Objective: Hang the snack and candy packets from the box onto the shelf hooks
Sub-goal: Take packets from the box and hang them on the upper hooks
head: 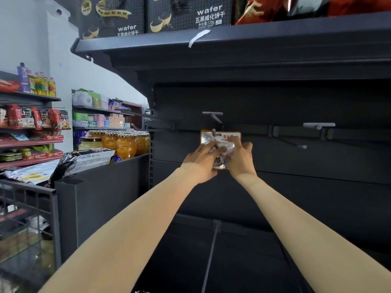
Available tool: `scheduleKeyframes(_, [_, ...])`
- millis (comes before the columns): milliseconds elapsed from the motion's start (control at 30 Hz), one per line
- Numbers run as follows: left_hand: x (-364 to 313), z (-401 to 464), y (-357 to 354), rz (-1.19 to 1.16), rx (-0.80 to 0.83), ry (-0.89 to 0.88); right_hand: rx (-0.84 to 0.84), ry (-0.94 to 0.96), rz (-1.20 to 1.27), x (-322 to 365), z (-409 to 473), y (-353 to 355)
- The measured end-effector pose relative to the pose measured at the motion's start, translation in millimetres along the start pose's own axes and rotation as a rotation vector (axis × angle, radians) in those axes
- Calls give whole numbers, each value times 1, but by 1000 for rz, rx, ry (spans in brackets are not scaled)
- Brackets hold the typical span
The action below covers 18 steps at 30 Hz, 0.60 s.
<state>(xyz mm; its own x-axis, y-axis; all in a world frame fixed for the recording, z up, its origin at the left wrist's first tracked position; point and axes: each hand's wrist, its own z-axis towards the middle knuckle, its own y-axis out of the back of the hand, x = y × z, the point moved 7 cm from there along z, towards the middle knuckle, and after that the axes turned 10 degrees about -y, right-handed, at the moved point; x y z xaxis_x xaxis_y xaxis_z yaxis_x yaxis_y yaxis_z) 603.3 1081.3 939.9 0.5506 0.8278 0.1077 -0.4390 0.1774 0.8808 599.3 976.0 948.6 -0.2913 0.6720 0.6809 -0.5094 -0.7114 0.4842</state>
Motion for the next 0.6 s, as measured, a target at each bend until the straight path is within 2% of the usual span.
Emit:
scheduleKeyframes(233, [-1, 0, 10, 3, -86, 41, -6, 9, -61, -2, 0, -4])
scheduleKeyframes(400, [-7, -32, 29, -51, -305, 73, -220, 101, -141, 11, -28, 8])
scheduleKeyframes(467, [-7, -54, 39, -94, -393, 97, -165, 127, -36, 20, -46, 3])
scheduleKeyframes(600, [6, -110, 48, -131, -470, 183, 98, 181, 156, 48, -78, -27])
